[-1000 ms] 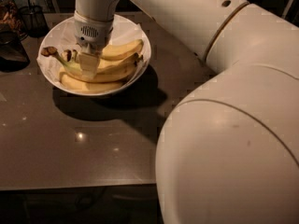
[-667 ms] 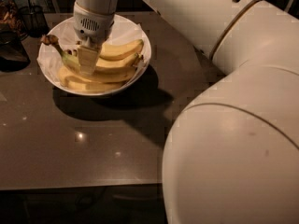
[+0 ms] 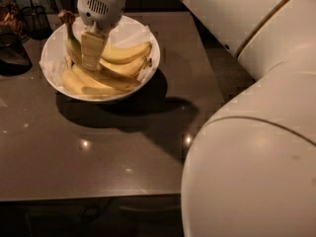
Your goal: Pick banana from white bowl
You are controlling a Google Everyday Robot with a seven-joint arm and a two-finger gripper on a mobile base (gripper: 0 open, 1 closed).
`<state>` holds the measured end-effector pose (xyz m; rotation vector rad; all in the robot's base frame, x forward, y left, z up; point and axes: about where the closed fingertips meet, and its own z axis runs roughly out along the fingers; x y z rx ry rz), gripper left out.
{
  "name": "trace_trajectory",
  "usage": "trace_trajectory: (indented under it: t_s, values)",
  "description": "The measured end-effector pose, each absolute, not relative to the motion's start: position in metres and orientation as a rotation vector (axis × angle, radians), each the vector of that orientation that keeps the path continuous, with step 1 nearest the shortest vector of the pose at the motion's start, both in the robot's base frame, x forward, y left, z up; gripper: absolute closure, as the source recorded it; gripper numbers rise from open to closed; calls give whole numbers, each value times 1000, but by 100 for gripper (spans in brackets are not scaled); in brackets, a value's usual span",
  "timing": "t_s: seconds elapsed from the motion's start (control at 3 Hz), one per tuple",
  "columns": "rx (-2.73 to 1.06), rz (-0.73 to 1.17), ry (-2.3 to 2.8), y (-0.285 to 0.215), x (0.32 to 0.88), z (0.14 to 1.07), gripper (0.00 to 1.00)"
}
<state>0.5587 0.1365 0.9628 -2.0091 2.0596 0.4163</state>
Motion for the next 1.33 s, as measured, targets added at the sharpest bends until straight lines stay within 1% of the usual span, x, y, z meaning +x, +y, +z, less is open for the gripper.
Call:
trace_trajectory:
  t_s: [0.33, 1.0, 1.33]
  values:
    - [-1972, 439, 1997, 142, 553, 980, 100]
    - [-1921, 478, 1895, 143, 520, 1021, 100]
    - [-1919, 476, 1890, 143, 519, 1023, 100]
